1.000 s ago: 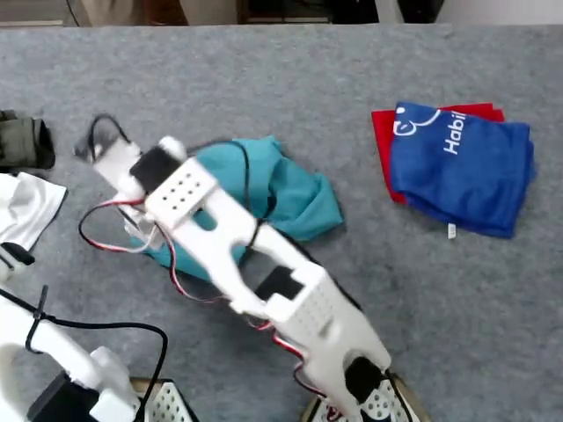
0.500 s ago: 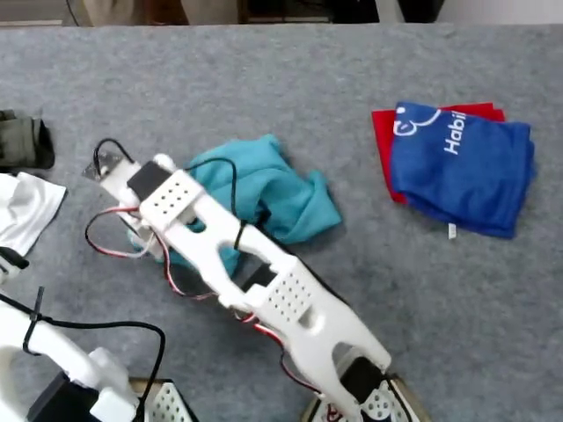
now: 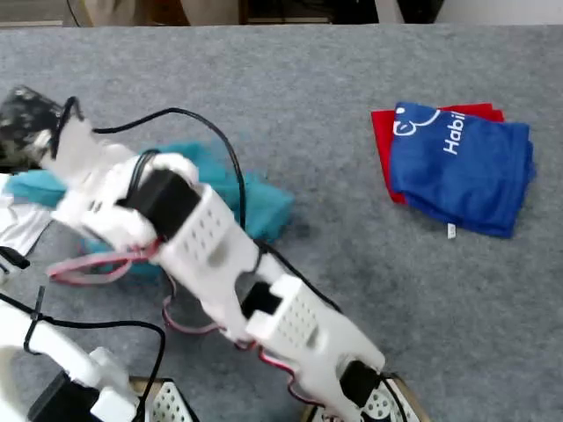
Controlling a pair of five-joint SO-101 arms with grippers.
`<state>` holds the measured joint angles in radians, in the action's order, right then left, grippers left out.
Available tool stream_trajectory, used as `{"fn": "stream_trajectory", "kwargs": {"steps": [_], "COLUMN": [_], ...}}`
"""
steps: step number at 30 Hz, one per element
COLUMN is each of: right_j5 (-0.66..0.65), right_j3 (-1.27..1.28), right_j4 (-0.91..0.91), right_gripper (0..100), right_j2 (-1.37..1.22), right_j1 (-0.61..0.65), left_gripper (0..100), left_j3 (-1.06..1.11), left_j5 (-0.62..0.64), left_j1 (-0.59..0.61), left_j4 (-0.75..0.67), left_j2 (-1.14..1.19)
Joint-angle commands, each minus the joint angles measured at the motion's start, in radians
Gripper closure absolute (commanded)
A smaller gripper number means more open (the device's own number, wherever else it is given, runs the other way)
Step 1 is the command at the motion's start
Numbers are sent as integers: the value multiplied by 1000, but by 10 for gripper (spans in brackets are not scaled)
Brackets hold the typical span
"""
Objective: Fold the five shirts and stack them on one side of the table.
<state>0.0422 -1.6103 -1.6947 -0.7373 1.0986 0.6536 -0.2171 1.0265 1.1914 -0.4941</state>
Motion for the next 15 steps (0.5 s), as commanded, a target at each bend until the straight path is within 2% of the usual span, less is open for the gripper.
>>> {"fn": "stream_trajectory", "kwargs": {"steps": [1,4,6,11,15], "right_j5": [-3,9,49,230,252], "right_j3": [-42,-39,-38,107,292], "right_j4": [204,364,397,293,187], "right_gripper": [996,996,996,996,996], "right_j2": [176,216,214,133,-15], "right_j1": [47,36,-38,-320,-515], "left_gripper": [736,736,736,736,736], "left_j3": [-14,-14,-9,-6,-6], "left_j5": [-3,-3,-2,-2,-2], "left_j1": [9,11,11,11,11], "left_j4": [-2,-2,-2,0,0], "left_j2": [-28,-28,-28,-28,-28]}}
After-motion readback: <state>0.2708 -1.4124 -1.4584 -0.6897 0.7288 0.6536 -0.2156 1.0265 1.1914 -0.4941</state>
